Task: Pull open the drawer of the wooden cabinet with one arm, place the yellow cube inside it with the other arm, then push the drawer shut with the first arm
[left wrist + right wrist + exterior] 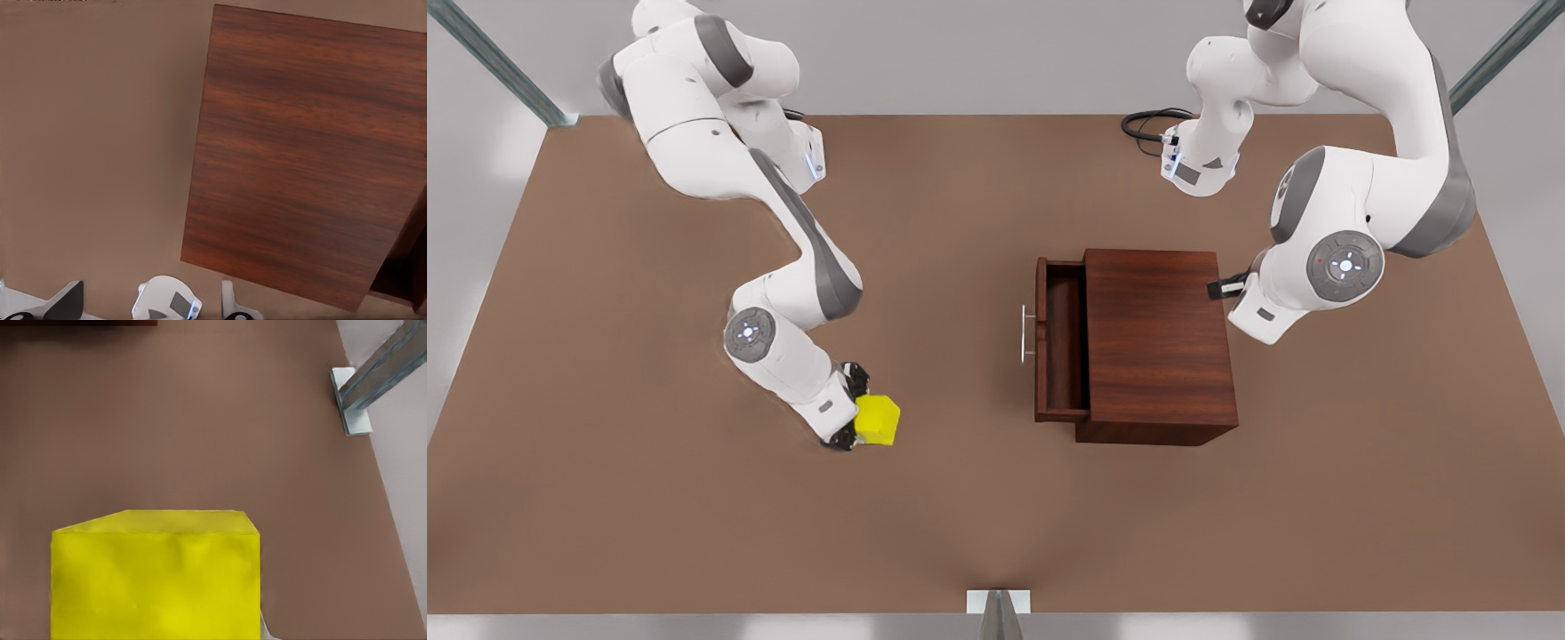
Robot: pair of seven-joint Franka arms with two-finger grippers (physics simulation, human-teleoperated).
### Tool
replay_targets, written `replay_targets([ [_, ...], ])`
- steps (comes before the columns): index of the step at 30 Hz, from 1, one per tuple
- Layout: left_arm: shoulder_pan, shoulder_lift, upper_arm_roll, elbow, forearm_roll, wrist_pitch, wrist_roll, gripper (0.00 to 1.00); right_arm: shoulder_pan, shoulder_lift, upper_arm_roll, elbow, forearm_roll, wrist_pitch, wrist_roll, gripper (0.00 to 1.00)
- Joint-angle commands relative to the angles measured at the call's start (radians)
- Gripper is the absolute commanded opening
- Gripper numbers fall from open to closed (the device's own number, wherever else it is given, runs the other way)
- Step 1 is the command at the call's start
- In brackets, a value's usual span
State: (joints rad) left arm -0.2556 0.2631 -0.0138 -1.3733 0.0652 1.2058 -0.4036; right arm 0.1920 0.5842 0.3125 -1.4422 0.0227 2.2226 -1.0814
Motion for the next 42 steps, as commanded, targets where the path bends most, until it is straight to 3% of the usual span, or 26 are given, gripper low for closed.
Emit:
replay_targets([
  [1,-0.001,-0.002,0.0,0.0,0.001,-0.014,0.328,1.0,0.087,0.032,0.0,0.074,0.046,-0.083,0.055,0.64],
  [5,-0.001,-0.001,0.0,-0.006,0.001,-0.012,0.328,1.0,0.247,0.135,0.0,0.22,0.082,-0.083,0.169,0.64],
  [14,0.01,0.001,0.0,-0.009,0.002,-0.009,0.328,1.0,0.415,0.16,0.011,0.24,0.105,-0.07,0.365,0.64],
  [32,0.016,0.001,0.0,-0.009,0.002,-0.009,0.328,1.0,0.44,0.209,0.01,0.226,0.095,-0.067,0.364,0.64],
  [33,0.018,0.001,0.0,-0.009,0.002,-0.009,0.328,1.0,0.44,0.209,0.01,0.226,0.089,-0.067,0.385,0.65],
  [34,0.018,0.001,0.0,-0.009,0.002,-0.009,0.328,1.0,0.44,0.209,0.008,0.226,0.088,-0.067,0.394,0.76],
  [35,0.018,0.001,0.0,-0.009,0.002,-0.011,0.328,1.0,0.44,0.209,0.01,0.227,0.088,-0.067,0.396,1.0],
  [42,0.016,-0.002,0.0,-0.007,0.002,-0.012,0.328,1.0,0.44,0.197,0.008,0.244,0.1,-0.08,0.399,1.0],
])
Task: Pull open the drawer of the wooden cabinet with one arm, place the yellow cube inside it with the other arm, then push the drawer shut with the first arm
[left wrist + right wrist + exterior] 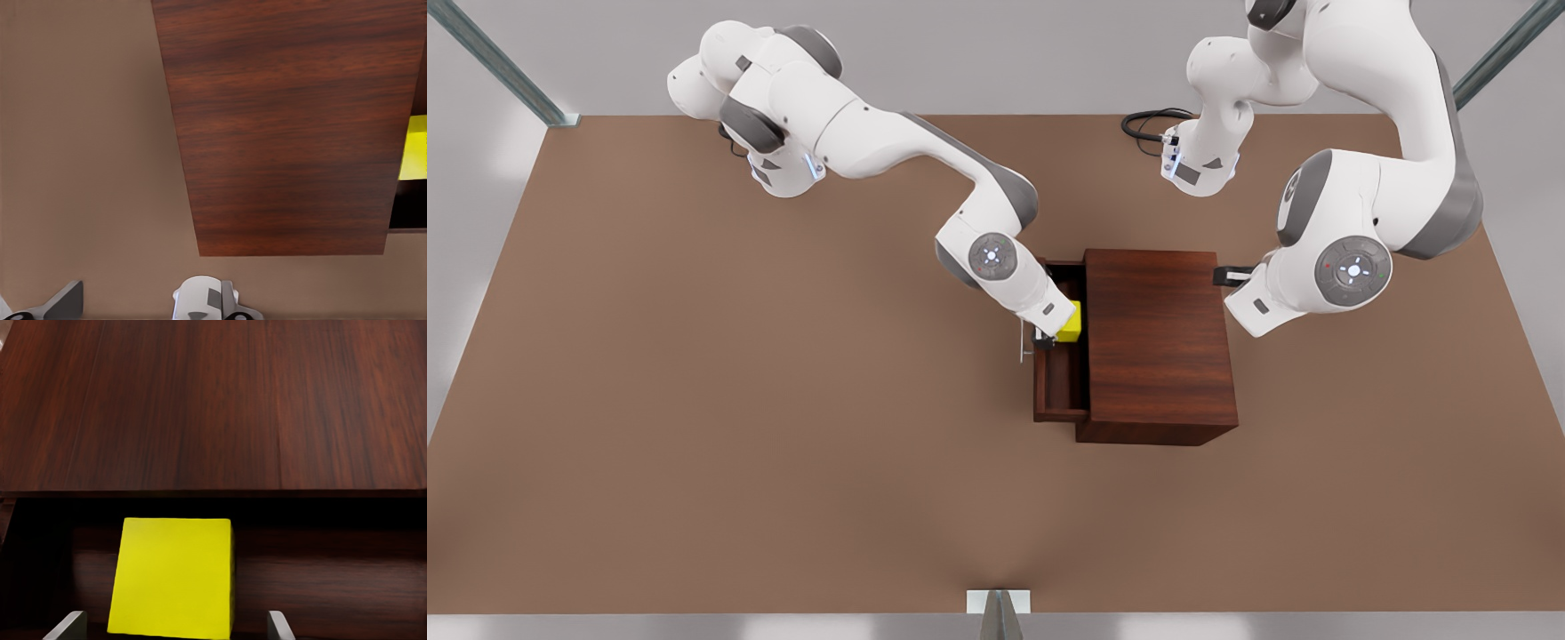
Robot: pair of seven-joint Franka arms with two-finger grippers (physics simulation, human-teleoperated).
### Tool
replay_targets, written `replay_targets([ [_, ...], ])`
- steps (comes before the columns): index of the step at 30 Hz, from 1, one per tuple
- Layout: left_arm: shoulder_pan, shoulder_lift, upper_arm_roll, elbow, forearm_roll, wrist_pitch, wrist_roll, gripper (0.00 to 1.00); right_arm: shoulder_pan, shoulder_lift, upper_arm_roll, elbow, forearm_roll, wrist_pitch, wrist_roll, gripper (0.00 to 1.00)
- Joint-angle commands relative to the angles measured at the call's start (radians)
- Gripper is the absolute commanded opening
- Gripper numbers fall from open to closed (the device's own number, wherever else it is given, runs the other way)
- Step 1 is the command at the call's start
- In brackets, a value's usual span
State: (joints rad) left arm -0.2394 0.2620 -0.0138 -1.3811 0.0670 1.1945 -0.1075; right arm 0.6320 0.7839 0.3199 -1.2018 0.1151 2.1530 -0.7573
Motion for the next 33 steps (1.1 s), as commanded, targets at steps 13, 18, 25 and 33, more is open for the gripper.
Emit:
replay_targets([
  [13,-0.011,-0.012,-0.193,0.114,-0.038,-0.052,-0.253,1.0,-0.391,-0.491,-0.384,0.019,-0.206,-1.053,0.573,1.0],
  [18,-0.371,0.247,-0.267,0.208,-0.115,0.416,-1.859,0.21,-0.477,-0.69,-0.384,-0.137,-0.179,-1.045,0.57,1.0],
  [25,-0.495,0.491,-0.184,0.195,-0.084,0.998,-2.68,0.21,-0.48,-0.695,-0.384,-0.153,-0.178,-1.029,0.576,1.0],
  [33,-0.439,0.51,-0.167,0.131,-0.095,0.958,-3.003,0.21,-0.479,-0.687,-0.386,-0.16,-0.17,-1.013,0.569,1.0],
])
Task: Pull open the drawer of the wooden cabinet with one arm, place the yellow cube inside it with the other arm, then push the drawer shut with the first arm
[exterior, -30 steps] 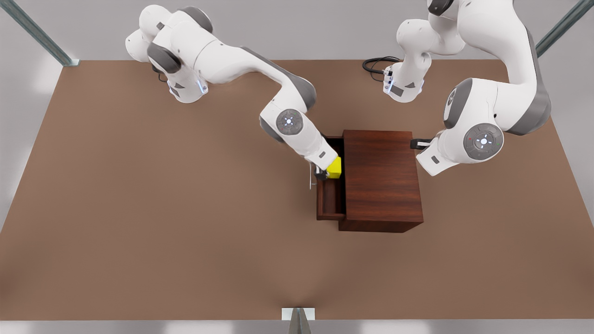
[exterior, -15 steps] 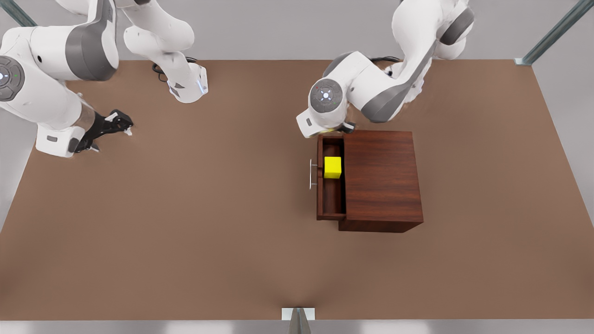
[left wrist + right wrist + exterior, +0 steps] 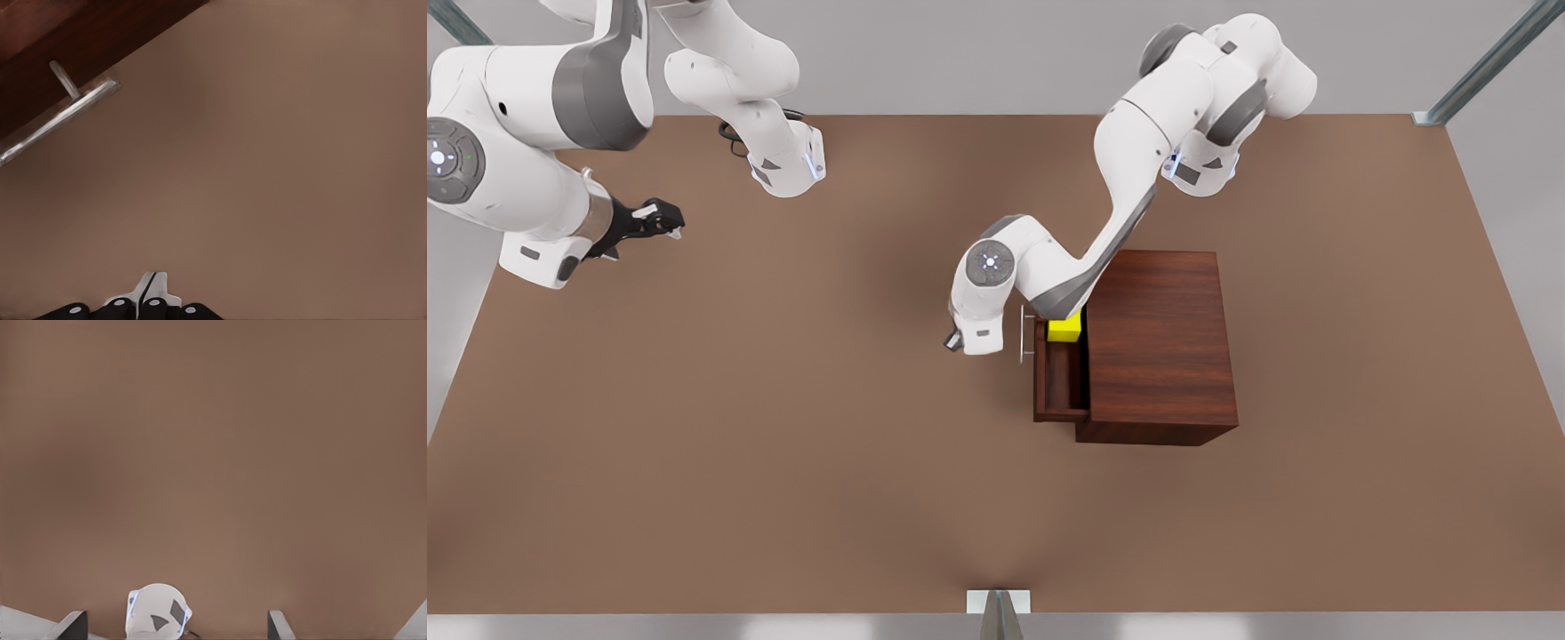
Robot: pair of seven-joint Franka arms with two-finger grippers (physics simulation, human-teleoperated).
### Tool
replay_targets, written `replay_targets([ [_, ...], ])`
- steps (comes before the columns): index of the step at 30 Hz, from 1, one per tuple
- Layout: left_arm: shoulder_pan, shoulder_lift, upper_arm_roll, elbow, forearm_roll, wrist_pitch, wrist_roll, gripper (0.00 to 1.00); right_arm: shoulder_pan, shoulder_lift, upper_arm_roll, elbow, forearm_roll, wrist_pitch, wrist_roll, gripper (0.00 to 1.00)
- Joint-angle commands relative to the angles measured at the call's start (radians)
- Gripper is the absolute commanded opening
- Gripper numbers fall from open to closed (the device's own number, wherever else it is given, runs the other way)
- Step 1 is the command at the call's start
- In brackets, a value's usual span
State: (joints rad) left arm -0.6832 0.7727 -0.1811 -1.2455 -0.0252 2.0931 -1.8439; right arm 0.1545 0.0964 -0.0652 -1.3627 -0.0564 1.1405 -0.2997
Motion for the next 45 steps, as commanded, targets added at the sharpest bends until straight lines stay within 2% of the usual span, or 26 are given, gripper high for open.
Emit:
replay_targets([
  [1,0.014,-0.001,0.0,-0.009,0.001,0.035,-1.265,0.21,-0.001,-0.001,-0.001,-0.003,0.001,-0.001,0.111,1.0],
  [9,0.102,-0.052,-0.057,-0.141,0.014,-0.054,-1.135,0.21,-0.001,0.0,-0.001,-0.006,0.001,-0.001,0.111,1.0],
  [11,0.149,-0.069,-0.112,-0.164,0.037,-0.097,-1.108,0.21,-0.001,0.0,0.001,-0.01,0.001,-0.001,0.111,1.0],
  [16,0.217,-0.073,-0.179,-0.198,0.06,-0.136,-0.966,0.21,-0.001,0.0,0.002,-0.018,0.003,-0.001,0.113,1.0],
  [17,0.252,-0.073,-0.221,-0.212,0.093,-0.134,-0.954,0.21,-0.001,0.0,0.002,-0.018,0.003,-0.001,0.113,1.0],
  [23,0.29,-0.073,-0.245,-0.215,0.114,-0.14,-0.953,0.21,0.0,0.0,0.007,-0.018,0.003,-0.001,0.113,1.0],
  [32,0.508,-0.073,-0.417,-0.27,0.212,-0.163,-0.942,0.21,0.002,0.005,0.007,-0.019,0.004,0.001,0.113,1.0],
  [43,0.582,-0.081,-0.491,-0.253,0.243,-0.215,-0.939,0.21,0.002,-0.003,0.005,-0.018,-0.014,0.05,0.116,1.0],
  [44,0.582,-0.081,-0.503,-0.175,0.208,-0.237,-0.943,0.21,0.002,-0.004,0.005,-0.016,-0.028,0.073,0.12,1.0],
  [45,0.623,-0.081,-0.544,-0.03,0.197,-0.403,-0.866,0.21,0.002,-0.004,0.007,-0.015,-0.057,0.081,0.123,1.0],
])
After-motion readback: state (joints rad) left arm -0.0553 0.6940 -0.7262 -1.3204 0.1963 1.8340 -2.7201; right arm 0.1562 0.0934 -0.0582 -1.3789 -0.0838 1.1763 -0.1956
